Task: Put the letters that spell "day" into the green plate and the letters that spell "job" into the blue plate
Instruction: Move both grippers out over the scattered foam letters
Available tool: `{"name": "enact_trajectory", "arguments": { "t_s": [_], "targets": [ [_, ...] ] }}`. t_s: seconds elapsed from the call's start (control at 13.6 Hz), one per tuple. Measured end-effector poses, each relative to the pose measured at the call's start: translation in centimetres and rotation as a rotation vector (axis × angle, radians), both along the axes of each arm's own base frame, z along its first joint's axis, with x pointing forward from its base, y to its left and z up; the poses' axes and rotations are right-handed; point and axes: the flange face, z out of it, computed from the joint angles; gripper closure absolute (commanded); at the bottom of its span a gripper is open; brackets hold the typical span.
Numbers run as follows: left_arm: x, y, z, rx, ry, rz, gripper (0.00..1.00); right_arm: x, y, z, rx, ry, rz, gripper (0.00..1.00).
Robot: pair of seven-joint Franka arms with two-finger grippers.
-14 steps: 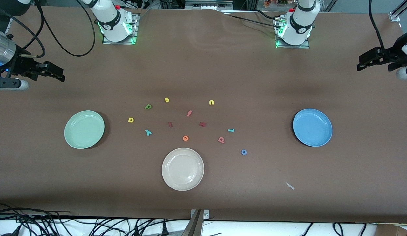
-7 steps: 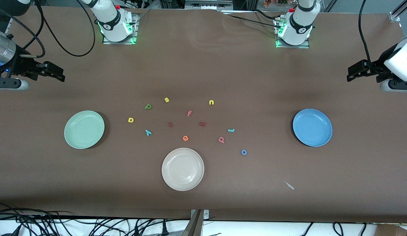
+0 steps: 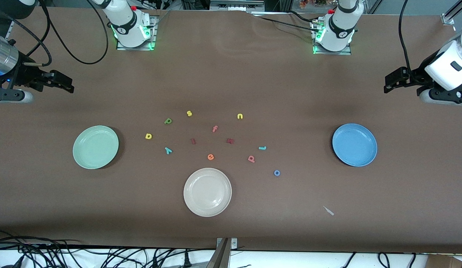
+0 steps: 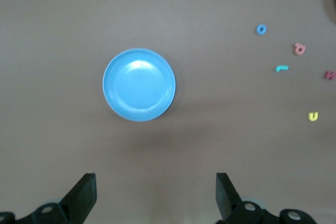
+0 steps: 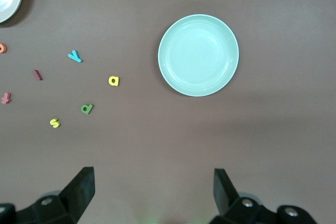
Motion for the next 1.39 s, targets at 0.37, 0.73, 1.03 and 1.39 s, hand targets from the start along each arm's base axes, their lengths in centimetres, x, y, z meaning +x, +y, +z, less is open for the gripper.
{"name": "enact_trajectory", "arguments": {
  "t_s": [0.37, 0.73, 1.03, 1.39],
  "targets": [
    [1.7, -2.3, -1.8, -0.147, -0.060, 0.004, 0.00, 0.8, 0.0, -1.6, 0.000, 0.018, 0.000, 0.00],
    [3.7, -6.8, -5.4, -0.160, -0.147, -0.044, 0.00, 1.3, 0.0, -2.7, 0.000, 0.039, 0.000, 0.00],
    [5.1, -11.5, -11.2, -0.162, -0.097, -0.104, 0.00, 2.4, 0.4, -5.7, 0.001, 0.089, 0.006, 0.00],
    [6.2, -12.2, -17.9, -0.149, 0.010, -0.104, 0.00, 4.2, 3.5, -9.5, 0.005, 0.071, 0.054, 0.00]
  ]
}}
